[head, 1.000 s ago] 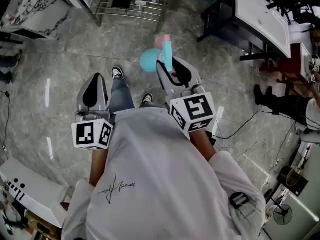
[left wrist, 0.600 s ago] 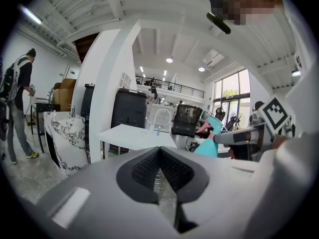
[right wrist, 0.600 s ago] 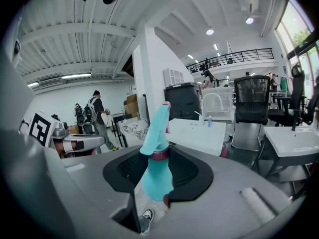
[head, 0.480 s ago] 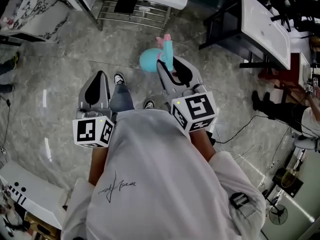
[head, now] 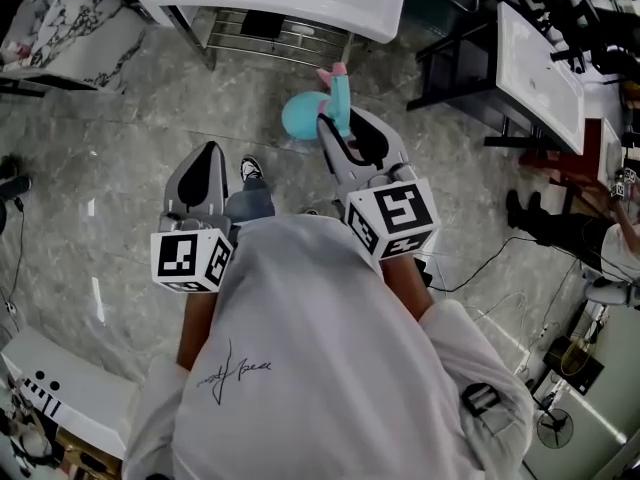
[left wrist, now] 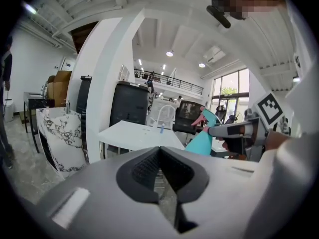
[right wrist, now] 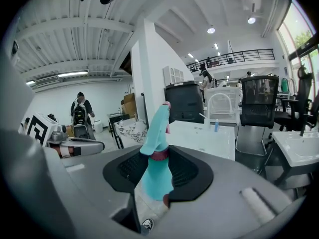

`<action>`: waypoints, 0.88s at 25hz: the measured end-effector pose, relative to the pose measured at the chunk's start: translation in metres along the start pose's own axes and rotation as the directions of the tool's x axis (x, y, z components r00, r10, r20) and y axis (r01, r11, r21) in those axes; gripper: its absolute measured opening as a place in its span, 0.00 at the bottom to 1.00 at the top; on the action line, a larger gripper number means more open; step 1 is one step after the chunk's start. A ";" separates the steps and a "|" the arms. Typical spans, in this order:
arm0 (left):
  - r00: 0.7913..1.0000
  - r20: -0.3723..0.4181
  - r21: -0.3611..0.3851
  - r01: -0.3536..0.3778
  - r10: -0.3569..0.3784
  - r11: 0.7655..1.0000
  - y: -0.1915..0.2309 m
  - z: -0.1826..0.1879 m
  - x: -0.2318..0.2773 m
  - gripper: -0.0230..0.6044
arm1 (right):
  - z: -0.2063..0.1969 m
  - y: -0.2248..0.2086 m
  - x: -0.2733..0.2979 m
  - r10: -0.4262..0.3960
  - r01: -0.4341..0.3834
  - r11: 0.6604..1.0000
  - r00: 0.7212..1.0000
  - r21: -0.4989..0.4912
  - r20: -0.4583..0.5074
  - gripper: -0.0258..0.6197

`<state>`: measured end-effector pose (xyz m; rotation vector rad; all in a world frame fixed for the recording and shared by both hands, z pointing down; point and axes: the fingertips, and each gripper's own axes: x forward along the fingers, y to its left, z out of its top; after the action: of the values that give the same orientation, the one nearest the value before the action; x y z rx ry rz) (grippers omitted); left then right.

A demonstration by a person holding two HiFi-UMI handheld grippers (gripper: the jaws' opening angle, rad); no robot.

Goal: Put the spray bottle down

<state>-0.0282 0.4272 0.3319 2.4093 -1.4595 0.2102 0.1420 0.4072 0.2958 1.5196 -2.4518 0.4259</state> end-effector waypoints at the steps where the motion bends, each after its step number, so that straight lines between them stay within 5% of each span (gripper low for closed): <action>1: 1.000 0.003 0.000 0.004 -0.004 1.000 0.007 0.004 0.003 0.05 | 0.004 0.002 0.007 -0.004 0.004 1.000 1.000 0.001 0.002 0.23; 11: 0.999 0.027 -0.028 0.047 -0.046 0.999 0.084 0.032 0.031 0.05 | 0.039 0.027 0.074 -0.068 0.068 0.998 0.997 0.000 0.029 0.23; 22: 0.992 0.023 -0.041 0.129 -0.128 0.991 0.121 0.033 0.048 0.05 | 0.051 0.049 0.115 -0.092 0.090 0.995 0.995 0.033 0.037 0.23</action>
<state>-0.1133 0.3237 0.3381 2.4670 -1.2983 0.1240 0.0454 0.3136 0.2815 1.6595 -2.4036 0.4237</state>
